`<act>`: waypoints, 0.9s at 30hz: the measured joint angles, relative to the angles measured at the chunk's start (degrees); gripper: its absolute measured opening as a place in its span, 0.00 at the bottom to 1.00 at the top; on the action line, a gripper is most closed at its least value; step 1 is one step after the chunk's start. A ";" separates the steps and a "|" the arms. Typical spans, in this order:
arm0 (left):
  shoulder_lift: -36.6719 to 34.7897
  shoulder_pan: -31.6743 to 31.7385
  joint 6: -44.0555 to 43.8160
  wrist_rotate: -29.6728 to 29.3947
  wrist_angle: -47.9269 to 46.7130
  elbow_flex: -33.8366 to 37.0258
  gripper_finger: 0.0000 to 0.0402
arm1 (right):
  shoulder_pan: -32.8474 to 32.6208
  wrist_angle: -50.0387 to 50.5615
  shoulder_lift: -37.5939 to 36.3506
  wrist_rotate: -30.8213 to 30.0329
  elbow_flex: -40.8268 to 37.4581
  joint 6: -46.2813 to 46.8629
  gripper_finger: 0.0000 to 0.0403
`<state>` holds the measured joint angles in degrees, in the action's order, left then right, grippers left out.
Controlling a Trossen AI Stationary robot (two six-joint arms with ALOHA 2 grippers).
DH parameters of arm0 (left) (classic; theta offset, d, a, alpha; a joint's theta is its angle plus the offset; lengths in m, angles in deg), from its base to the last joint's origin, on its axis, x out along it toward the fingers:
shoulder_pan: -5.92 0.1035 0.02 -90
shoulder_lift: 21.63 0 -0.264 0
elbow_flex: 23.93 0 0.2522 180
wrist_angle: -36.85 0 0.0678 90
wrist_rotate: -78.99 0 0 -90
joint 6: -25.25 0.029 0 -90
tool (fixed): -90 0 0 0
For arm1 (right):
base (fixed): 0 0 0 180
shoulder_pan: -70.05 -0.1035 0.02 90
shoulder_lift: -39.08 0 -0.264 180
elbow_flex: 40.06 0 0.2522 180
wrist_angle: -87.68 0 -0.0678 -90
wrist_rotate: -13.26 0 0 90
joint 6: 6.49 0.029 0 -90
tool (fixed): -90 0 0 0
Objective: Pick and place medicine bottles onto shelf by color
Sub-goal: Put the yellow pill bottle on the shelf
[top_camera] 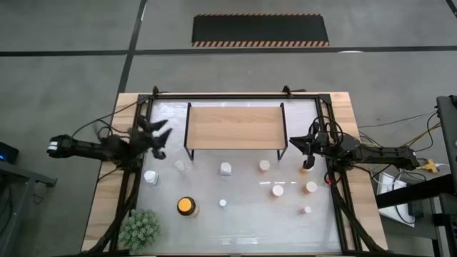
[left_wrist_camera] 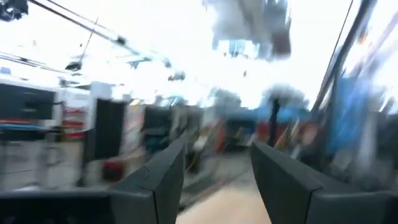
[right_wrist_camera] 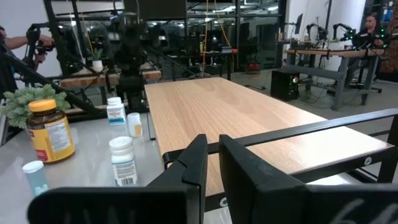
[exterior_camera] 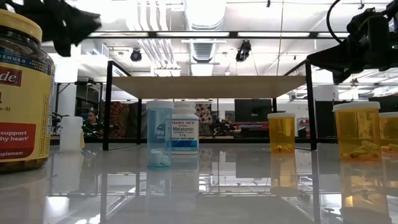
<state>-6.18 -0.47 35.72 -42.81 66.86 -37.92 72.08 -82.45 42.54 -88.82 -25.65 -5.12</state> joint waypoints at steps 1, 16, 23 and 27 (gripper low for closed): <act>0.00 0.00 -2.37 0.79 2.32 0.00 0.42 | 0.00 0.02 0.01 0.01 0.00 0.00 0.08; 0.33 -0.02 -21.42 -4.99 11.85 -0.13 0.42 | 0.00 -1.31 0.02 0.00 0.00 -1.76 0.08; 3.16 -0.02 -29.58 -1.54 7.58 -2.80 0.42 | 0.02 -12.86 0.47 -0.11 0.00 -8.83 0.08; 7.56 -0.09 -29.82 1.56 2.89 -9.37 0.42 | 0.13 -18.67 0.66 -0.34 0.00 -14.95 0.08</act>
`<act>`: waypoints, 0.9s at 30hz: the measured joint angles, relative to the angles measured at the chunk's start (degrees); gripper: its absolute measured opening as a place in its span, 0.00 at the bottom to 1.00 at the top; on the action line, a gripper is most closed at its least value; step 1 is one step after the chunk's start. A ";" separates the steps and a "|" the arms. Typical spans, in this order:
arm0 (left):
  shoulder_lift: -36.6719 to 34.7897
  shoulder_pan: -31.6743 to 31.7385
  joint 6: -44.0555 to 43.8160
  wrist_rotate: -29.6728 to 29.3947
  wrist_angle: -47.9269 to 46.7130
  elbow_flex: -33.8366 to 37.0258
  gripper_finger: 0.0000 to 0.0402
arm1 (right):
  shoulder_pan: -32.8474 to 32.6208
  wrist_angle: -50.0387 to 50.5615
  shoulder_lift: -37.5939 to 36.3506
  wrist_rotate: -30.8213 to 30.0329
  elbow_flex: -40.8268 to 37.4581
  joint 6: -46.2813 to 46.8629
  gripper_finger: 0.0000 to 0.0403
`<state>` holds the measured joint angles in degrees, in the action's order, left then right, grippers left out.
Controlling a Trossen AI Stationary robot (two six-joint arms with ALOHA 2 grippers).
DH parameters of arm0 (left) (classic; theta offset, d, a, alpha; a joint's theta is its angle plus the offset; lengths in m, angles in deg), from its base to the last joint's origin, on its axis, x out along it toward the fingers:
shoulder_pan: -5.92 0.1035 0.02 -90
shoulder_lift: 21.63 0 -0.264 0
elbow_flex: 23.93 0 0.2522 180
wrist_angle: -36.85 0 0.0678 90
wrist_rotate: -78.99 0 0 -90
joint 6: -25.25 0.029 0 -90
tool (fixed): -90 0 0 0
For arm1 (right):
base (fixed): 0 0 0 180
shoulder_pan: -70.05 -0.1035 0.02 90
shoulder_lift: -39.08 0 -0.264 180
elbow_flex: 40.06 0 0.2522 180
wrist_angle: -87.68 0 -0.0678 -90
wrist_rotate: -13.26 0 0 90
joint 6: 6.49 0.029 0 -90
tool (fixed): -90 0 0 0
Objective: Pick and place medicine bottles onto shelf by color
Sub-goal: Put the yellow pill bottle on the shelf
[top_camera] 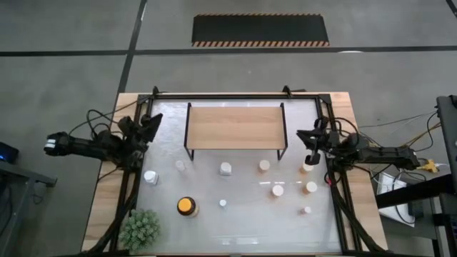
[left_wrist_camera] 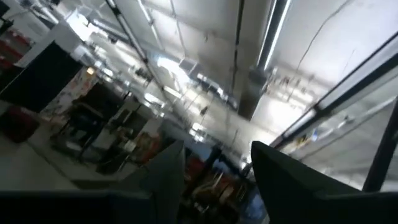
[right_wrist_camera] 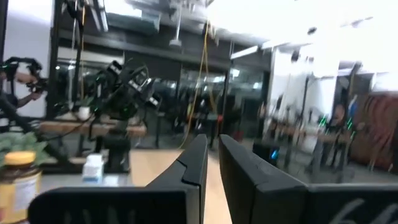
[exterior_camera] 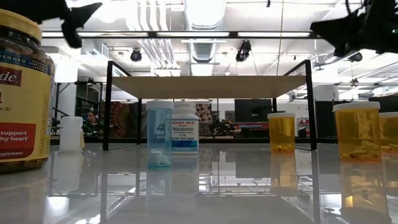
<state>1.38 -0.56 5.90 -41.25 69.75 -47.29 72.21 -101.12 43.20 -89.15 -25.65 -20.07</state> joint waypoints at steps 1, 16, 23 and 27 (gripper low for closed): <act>1.15 -0.01 -0.02 0.04 -3.26 -2.14 0.42 | 0.00 -0.72 0.00 -0.02 0.00 -1.11 0.08; 21.00 0.00 -36.26 9.75 -91.92 -49.28 0.42 | 0.00 -0.29 0.20 0.38 0.00 -2.05 0.08; 39.81 -3.20 -43.00 29.63 -100.89 -63.51 0.41 | -0.02 0.96 0.17 1.90 0.00 -3.09 0.08; 50.20 -8.85 -46.43 32.53 -107.85 -73.75 0.38 | -0.02 2.29 0.15 5.49 0.00 -5.06 0.08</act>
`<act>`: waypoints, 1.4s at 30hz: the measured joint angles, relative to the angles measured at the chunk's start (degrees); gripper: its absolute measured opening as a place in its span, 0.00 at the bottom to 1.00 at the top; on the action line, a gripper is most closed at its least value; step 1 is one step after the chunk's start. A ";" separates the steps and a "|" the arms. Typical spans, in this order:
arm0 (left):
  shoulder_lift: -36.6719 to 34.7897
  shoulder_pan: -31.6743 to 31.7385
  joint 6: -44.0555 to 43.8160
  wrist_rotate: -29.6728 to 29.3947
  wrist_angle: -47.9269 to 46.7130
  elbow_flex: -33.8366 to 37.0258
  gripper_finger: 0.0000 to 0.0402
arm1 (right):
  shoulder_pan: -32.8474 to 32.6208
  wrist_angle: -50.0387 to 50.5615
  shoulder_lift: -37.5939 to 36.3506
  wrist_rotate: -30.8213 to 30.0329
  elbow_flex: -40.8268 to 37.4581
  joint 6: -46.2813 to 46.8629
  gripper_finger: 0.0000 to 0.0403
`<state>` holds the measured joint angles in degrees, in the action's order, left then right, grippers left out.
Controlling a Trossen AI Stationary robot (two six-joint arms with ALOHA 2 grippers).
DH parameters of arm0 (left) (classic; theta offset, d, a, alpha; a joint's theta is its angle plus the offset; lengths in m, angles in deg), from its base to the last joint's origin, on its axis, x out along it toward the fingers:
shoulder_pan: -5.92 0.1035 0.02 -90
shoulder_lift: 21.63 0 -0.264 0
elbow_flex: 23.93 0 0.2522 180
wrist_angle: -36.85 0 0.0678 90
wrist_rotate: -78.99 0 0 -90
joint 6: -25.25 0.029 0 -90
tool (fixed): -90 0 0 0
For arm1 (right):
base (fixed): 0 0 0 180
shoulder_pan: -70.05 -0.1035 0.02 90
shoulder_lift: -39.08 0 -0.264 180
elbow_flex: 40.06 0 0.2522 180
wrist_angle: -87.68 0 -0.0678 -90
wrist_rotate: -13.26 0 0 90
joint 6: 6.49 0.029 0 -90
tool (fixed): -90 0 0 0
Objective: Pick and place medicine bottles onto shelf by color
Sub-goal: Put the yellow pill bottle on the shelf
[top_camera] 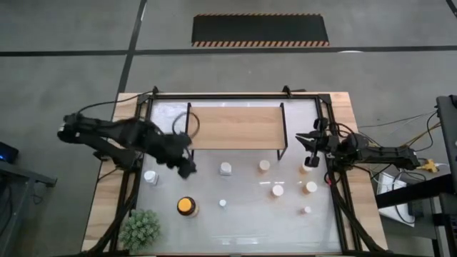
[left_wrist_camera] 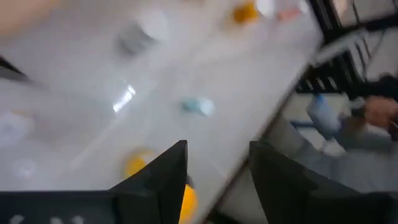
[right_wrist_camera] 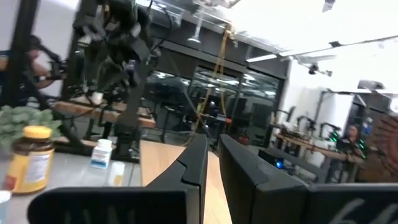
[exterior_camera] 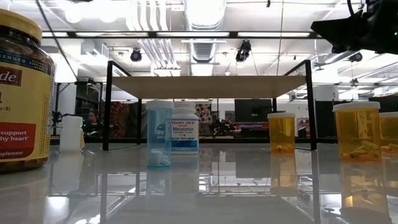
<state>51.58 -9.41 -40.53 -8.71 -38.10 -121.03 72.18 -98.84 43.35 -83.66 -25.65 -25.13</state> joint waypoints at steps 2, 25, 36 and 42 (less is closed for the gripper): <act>4.44 -3.27 -2.44 0.16 -2.59 -5.14 0.38 | 0.00 0.05 -0.03 1.43 0.00 -0.04 0.08; 27.88 -16.83 -6.92 -3.35 -15.09 -17.25 0.54 | -0.13 5.98 -0.09 11.90 0.00 5.15 0.08; 28.18 -17.28 -2.77 -2.72 -21.57 -15.66 0.86 | -0.13 6.84 -0.09 11.89 0.00 5.75 0.08; 28.18 -17.40 -2.86 -1.85 -19.58 -10.86 0.87 | -0.13 8.47 -0.09 11.89 0.00 6.65 0.08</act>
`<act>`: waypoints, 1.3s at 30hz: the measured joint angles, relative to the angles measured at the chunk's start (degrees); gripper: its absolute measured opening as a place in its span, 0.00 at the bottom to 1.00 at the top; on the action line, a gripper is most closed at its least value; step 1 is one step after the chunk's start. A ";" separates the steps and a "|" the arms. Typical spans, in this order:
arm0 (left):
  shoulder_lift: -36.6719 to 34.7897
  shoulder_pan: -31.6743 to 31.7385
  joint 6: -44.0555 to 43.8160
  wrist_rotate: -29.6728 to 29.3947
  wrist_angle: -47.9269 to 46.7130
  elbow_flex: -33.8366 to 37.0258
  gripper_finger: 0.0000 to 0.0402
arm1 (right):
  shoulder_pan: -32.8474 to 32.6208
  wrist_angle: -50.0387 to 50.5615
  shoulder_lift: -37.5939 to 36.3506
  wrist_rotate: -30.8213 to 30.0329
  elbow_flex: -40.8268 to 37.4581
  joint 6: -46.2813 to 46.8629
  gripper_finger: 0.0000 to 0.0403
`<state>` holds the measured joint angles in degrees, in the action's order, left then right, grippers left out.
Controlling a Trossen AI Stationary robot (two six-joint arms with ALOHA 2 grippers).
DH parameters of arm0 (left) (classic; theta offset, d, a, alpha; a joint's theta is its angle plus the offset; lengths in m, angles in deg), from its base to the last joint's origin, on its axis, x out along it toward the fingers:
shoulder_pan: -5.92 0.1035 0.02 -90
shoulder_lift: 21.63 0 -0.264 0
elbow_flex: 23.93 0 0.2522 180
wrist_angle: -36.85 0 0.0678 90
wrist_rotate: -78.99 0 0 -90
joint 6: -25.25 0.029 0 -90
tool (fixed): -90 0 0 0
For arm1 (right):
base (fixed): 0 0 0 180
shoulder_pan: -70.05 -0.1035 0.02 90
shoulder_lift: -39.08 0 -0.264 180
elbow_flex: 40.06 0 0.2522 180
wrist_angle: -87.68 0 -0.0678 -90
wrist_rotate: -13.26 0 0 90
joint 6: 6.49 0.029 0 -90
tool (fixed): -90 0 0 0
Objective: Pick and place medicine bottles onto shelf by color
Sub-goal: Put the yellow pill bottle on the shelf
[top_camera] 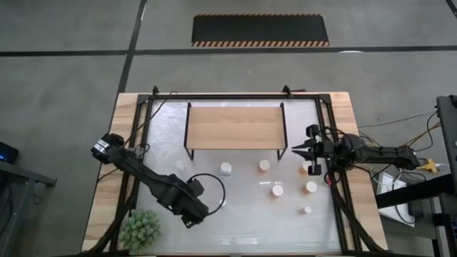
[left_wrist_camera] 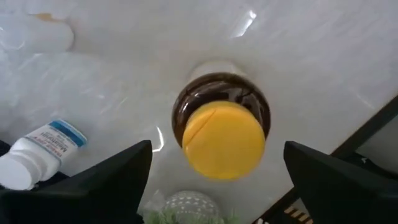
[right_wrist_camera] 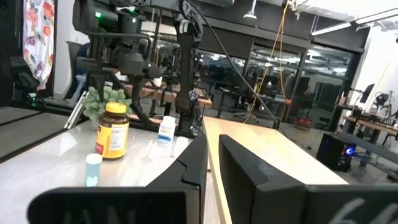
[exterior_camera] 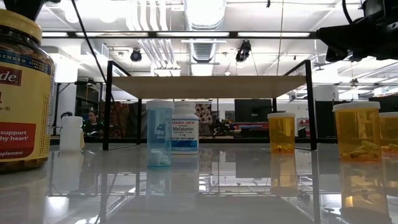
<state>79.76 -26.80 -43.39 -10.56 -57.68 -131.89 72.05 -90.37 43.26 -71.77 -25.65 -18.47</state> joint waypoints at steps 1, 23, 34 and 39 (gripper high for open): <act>-0.04 0.02 0.00 0.00 1.16 0.96 0.87 | 0.00 0.00 0.02 0.00 0.00 0.01 0.08; -0.13 -0.44 -1.10 1.01 5.66 6.02 0.49 | 0.00 -0.11 0.00 -0.01 0.00 0.04 0.08; -0.15 -0.38 2.06 2.75 11.71 0.00 0.49 | 0.00 -0.02 0.02 -0.02 0.00 0.44 0.08; -0.20 1.29 5.07 2.78 15.82 -6.57 0.49 | 0.00 0.01 0.05 -0.04 0.00 0.45 0.08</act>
<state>79.56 -25.51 -38.31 -7.78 -41.86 -138.46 72.05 -90.36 43.32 -71.82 -25.65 -18.03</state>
